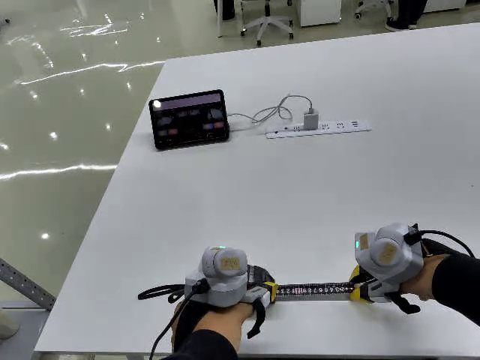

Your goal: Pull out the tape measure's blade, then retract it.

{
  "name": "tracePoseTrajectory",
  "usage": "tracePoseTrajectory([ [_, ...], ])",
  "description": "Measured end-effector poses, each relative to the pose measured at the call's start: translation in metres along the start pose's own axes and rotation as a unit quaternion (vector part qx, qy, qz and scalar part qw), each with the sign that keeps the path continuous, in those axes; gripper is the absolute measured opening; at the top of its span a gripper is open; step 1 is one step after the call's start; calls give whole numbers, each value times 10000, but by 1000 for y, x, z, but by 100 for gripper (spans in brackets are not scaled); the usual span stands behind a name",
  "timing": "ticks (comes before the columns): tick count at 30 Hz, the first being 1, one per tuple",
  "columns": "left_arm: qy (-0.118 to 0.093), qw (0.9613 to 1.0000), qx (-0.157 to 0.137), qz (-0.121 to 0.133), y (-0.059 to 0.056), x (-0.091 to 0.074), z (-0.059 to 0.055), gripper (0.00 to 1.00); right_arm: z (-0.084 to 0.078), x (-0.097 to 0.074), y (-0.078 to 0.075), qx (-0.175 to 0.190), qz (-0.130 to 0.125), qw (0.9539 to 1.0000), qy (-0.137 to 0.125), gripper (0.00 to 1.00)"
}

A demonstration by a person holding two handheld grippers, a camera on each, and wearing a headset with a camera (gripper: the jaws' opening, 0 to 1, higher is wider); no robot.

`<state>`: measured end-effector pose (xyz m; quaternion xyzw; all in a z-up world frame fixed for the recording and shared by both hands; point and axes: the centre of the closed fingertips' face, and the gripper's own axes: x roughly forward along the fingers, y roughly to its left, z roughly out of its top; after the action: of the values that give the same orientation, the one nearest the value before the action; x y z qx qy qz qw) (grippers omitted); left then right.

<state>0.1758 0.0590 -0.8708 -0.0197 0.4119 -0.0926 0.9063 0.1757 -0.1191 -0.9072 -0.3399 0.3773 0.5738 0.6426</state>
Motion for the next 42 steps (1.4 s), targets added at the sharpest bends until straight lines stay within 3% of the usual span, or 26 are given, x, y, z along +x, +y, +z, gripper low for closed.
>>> tracePoseTrajectory([
  [42, -6, 10000, -6, -5, 0, -1, 0, 55, 13, 6, 3, 23, 2, 9999, -109, 11],
])
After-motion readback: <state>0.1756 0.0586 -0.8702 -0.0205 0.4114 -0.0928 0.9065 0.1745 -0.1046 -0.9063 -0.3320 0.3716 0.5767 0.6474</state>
